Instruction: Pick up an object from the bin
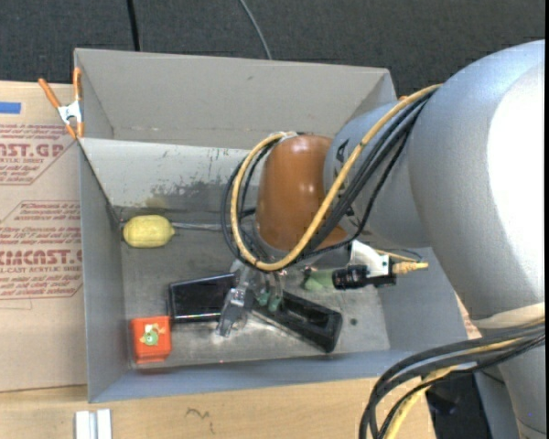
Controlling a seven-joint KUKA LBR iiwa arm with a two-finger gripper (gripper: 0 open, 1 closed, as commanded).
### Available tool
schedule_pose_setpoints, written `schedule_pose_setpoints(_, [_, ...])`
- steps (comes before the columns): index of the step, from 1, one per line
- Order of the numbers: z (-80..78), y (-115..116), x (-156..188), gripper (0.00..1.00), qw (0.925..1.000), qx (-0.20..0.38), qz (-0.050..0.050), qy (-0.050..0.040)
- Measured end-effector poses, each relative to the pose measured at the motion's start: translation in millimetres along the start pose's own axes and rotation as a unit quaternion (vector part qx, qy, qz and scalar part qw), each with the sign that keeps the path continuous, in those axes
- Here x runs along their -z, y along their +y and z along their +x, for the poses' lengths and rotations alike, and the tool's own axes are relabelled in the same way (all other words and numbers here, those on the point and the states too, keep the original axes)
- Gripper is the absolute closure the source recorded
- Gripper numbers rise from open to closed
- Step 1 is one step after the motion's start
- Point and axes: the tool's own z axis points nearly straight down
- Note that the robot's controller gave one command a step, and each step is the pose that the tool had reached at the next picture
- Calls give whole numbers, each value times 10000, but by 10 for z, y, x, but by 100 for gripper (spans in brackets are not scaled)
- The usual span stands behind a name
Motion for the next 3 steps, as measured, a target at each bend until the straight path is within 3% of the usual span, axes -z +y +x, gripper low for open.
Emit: schedule_pose_setpoints(3, [15,-2,100,100,10000,5,-5,-11])
